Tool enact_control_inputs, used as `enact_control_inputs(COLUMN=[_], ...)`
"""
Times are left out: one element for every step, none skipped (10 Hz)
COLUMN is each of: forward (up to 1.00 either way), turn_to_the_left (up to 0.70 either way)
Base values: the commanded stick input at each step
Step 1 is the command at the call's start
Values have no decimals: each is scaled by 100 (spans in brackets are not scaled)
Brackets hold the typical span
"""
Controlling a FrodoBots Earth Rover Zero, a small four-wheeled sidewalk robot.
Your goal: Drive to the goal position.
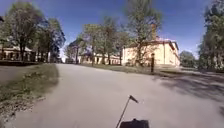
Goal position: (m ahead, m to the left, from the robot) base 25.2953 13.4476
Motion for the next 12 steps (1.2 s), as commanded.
enact_control_inputs(forward=[70,70,70,70,70,70,70,70,70,70,70,70], turn_to_the_left=[12,0,0,7,34,35,35,35,35,35,35,35])
